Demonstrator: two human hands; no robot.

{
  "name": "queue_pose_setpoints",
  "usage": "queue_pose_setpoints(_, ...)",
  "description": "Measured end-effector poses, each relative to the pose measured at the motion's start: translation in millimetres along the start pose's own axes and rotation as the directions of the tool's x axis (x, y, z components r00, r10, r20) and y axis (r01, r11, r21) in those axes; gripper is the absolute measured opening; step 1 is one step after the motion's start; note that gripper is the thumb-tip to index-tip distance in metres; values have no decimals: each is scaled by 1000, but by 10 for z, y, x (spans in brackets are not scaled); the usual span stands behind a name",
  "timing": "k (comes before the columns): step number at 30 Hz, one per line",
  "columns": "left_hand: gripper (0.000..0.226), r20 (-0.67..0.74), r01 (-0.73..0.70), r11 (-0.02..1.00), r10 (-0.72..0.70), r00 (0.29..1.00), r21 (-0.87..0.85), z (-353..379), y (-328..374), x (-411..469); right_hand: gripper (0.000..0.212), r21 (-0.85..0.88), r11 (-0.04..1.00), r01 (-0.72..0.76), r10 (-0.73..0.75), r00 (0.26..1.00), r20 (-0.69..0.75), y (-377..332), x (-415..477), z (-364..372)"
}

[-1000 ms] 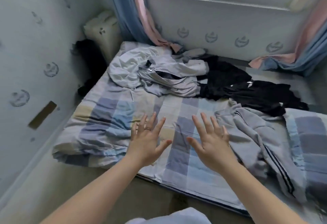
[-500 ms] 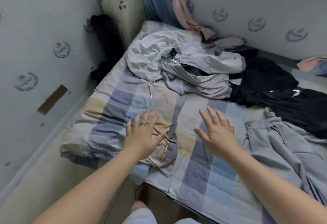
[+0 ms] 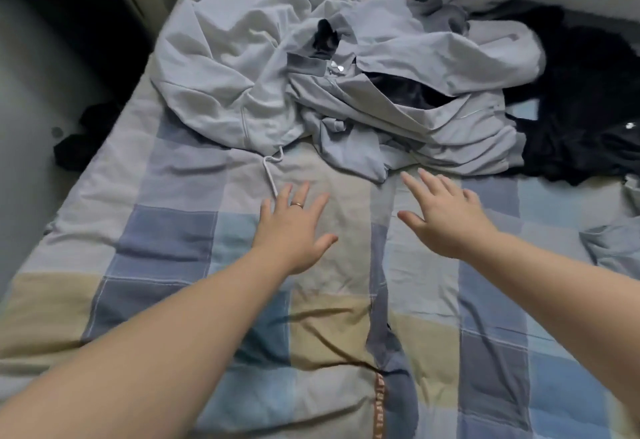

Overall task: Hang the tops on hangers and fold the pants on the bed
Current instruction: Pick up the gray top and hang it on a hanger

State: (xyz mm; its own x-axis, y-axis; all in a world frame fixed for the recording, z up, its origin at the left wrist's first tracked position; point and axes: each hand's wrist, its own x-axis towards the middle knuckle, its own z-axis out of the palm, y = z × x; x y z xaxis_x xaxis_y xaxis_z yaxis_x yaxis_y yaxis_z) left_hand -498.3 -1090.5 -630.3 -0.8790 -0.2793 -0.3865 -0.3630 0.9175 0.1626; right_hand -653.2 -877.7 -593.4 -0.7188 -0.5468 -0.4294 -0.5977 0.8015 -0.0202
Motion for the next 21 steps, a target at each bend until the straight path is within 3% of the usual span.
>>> queue_pose_setpoints(6, 72, -87, -34, 999, 36, 996, 28, 133, -68, 1243, 66, 75, 994, -75, 82, 993, -87, -40, 1181, 160)
queue_pose_setpoints(10, 61, -157, -70, 989, 90, 984, 127, -58, -8, 1936, 66, -5, 993, -118, 118, 990, -73, 0, 1798, 88)
queue_pose_setpoints(14, 57, -53, -57, 993, 62, 997, 99, -205, -38, 2509, 67, -88, 989, -123, 123, 992, 1, 38, 2259, 89)
queue_pose_setpoints(18, 67, 79, -71, 996, 67, 995, 53, 31, -141, 2846, 69, 56, 998, 2, -3, 1000, 21, 98, 2580, 138)
queue_pose_setpoints(21, 69, 66, -99, 994, 96, 993, 45, 272, -162, 2946, 60, 164, 986, 38, -44, 998, 37, 148, 2676, 339)
